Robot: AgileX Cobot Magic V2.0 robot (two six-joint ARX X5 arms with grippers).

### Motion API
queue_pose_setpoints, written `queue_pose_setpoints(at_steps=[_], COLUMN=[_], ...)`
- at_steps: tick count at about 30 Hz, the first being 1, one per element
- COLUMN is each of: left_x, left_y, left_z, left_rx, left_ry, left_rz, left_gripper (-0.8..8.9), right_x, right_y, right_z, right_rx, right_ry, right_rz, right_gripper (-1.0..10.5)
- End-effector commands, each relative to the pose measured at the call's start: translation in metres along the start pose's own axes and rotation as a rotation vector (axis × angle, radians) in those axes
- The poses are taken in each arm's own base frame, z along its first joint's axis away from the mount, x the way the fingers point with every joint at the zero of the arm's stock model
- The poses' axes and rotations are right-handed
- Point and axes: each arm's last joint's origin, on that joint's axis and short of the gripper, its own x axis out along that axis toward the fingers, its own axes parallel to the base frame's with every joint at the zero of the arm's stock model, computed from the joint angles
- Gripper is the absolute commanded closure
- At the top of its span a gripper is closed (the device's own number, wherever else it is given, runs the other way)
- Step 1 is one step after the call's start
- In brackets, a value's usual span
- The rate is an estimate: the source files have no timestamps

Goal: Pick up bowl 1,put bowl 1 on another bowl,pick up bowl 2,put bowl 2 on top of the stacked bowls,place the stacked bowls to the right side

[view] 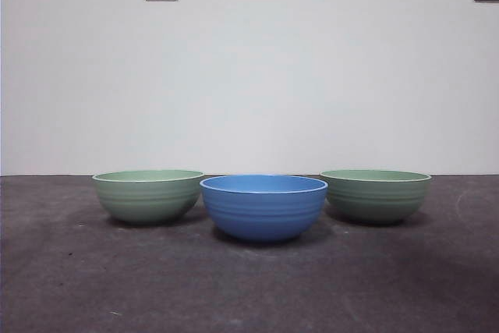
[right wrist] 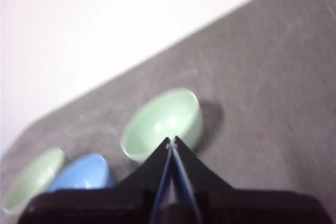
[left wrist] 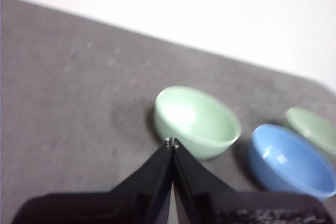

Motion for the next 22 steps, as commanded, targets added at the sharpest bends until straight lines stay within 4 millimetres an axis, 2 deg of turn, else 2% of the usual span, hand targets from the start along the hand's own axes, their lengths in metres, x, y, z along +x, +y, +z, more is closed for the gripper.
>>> queue_pose_setpoints(at_steps=[1, 9, 16, 22], left_x=[-0.004, -0.013, -0.013, -0.012], left_y=[-0.006, -0.026, -0.044, -0.055], left_z=[0.011, 0.052, 0.093, 0.117], left_rx=[-0.032, -0.027, 0.100, 0.179], left_ry=[-0.013, 0.035, 0.180, 0.308], left_rz=[-0.025, -0.121, -0.264, -0.338], left_gripper=[8.21, 8.21, 8.21, 8.21], right_x=[-0.004, -0.006, 0.001, 0.006], right_y=[0.010, 0.040, 0.065, 0.081], right_z=[0.017, 0.066, 0.107, 0.134], right_rx=[0.016, -0.046, -0.204, -0.289], right_ry=[-0.031, 0.067, 0.299, 0.491], right_rz=[0.020, 0.102, 0.185, 0.254], right_gripper=[9.6, 9.6, 9.6, 9.6])
